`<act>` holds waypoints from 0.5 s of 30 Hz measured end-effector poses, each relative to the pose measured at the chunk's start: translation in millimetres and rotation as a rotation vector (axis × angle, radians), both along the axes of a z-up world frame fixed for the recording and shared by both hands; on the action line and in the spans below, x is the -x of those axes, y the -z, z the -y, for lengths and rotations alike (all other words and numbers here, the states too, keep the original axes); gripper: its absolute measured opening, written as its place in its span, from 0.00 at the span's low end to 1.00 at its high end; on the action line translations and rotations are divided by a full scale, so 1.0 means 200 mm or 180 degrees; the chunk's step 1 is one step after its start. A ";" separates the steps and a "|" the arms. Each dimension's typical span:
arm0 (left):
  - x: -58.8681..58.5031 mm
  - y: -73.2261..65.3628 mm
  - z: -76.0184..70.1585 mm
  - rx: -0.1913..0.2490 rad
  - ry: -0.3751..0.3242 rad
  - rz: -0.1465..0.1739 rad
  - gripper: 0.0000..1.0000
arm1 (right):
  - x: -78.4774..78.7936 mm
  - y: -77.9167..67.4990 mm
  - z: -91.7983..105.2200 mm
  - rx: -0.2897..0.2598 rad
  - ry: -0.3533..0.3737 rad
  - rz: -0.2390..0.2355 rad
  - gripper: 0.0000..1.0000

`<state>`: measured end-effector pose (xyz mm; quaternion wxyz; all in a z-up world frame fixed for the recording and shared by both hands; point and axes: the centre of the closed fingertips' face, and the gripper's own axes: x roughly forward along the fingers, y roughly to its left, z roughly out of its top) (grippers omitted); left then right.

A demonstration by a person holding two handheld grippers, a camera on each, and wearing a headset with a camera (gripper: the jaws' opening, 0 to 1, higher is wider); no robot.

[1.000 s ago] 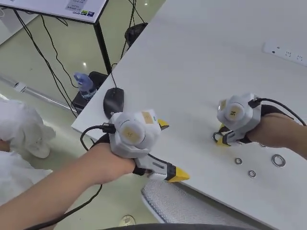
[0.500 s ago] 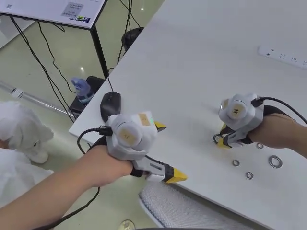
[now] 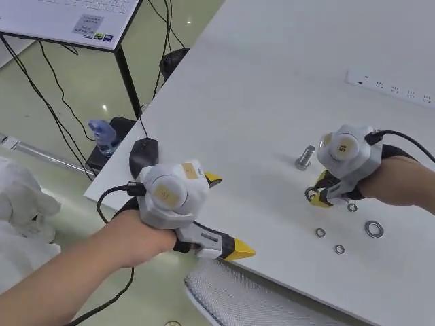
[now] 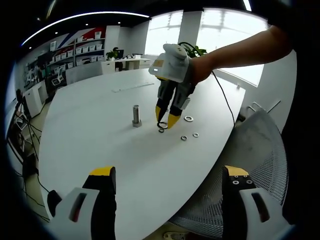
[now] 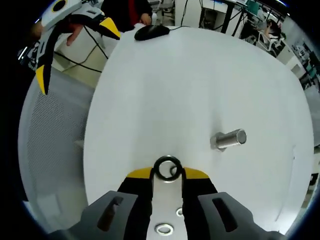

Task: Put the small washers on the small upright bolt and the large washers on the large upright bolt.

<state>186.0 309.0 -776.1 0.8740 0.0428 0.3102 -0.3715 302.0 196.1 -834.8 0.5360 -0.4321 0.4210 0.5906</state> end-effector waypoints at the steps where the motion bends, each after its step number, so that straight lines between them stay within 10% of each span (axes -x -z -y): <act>1: 0.00 0.00 0.00 0.0003 -0.0002 0.0003 0.88 | -0.02 -0.01 0.01 -0.0007 0.0036 0.0010 0.22; 15: -0.01 0.00 0.01 0.0013 -0.0043 0.0019 0.91 | -0.22 -0.19 0.03 -0.0090 0.0198 0.0133 0.22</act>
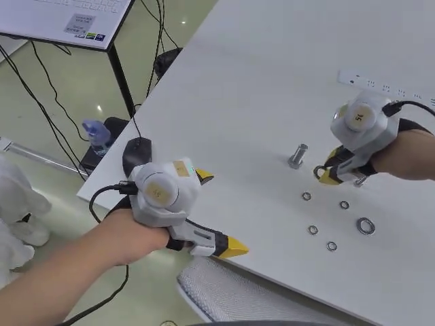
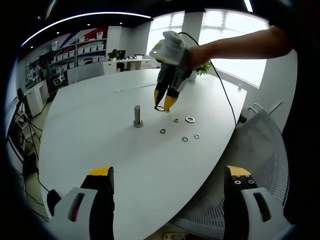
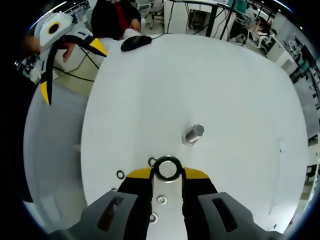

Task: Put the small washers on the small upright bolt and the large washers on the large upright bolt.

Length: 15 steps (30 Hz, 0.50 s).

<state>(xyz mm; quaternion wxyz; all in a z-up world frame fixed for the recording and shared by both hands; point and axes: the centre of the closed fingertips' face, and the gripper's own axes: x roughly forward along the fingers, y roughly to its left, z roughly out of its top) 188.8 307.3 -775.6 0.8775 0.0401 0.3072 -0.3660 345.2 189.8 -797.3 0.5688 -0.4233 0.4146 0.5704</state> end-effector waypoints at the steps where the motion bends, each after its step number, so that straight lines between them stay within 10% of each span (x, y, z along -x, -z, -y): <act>1: 0.00 0.00 0.00 0.0007 -0.0004 0.0000 0.91 | -0.02 -0.01 -0.01 0.0000 -0.0001 0.0006 0.22; 15: -0.01 0.00 -0.01 0.0042 -0.0037 0.0021 0.97 | -0.15 -0.07 -0.13 -0.0057 -0.0040 0.0039 0.22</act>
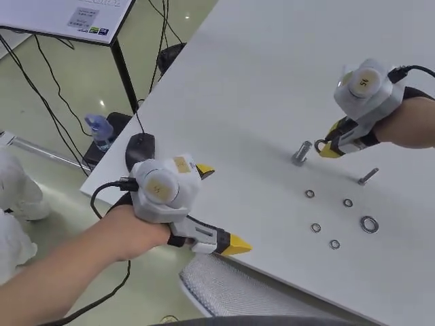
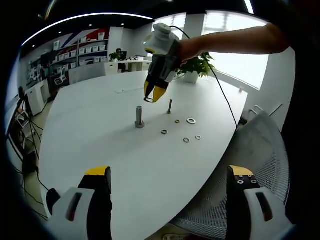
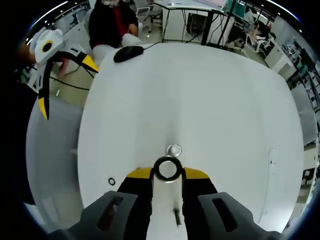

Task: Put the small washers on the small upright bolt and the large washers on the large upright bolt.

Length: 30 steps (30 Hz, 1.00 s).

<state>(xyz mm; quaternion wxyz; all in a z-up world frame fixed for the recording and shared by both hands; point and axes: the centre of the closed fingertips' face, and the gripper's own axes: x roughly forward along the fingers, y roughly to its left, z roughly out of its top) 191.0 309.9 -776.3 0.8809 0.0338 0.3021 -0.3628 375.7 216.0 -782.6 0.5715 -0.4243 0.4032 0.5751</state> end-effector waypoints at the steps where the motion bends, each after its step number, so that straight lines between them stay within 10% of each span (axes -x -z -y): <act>1: 0.00 0.00 0.00 0.0004 -0.0005 0.0004 0.97 | 0.00 0.00 -0.01 -0.0001 -0.0008 0.0000 0.22; 30: -0.01 0.04 -0.04 -0.0009 0.0015 -0.0044 0.99 | -0.06 0.16 -0.11 0.0261 -0.0135 -0.0044 0.22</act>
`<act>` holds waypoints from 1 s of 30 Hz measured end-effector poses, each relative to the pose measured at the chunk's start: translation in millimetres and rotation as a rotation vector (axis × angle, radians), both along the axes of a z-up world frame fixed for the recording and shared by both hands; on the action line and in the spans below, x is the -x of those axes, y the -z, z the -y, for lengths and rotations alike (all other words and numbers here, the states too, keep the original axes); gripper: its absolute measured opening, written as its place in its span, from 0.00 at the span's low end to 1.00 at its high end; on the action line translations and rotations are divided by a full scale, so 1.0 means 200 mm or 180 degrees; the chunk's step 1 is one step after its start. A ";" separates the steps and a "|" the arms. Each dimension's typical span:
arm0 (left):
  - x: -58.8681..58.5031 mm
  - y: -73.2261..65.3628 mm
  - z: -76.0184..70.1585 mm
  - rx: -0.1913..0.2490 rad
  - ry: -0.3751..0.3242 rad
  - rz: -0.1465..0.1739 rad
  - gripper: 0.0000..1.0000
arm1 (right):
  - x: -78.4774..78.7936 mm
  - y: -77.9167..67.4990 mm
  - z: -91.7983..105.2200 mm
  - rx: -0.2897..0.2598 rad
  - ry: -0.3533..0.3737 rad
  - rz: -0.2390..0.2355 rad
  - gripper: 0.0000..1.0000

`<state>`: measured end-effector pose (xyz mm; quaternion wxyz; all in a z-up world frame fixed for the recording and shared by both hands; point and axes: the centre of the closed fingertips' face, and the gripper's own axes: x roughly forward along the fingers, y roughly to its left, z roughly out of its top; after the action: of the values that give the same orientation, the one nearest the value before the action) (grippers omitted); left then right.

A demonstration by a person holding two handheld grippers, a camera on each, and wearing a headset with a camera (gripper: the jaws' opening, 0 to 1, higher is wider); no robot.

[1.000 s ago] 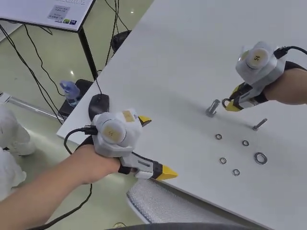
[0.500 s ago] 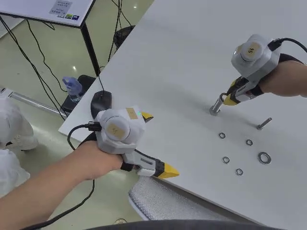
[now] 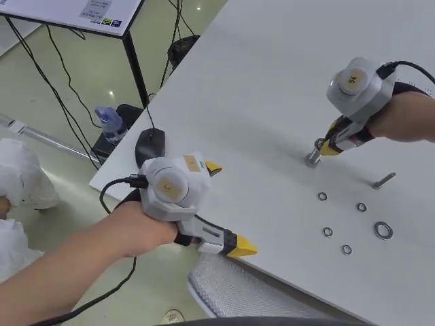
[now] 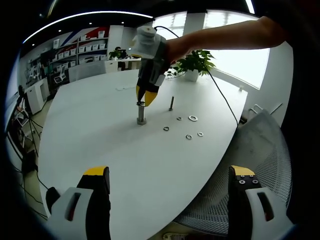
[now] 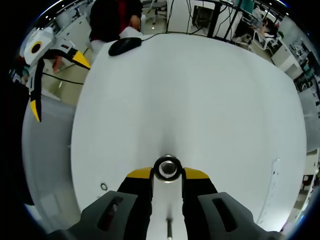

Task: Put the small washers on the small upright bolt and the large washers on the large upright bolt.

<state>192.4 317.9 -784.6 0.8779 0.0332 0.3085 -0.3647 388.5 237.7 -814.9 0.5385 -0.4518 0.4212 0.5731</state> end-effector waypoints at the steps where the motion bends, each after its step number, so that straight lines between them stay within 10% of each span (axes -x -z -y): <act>1: 0.00 0.00 0.00 -0.0001 -0.0003 -0.0001 0.99 | 0.00 0.00 0.00 0.0011 -0.0001 0.0006 0.22; 30: -0.01 -0.02 -0.04 0.0017 -0.0034 0.0009 0.98 | 0.02 0.17 0.00 0.0278 -0.0085 0.0052 0.22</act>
<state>193.5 325.7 -781.2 0.8804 0.0297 0.3065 -0.3607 384.2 238.1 -848.8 0.5140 -0.4852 0.4354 0.5575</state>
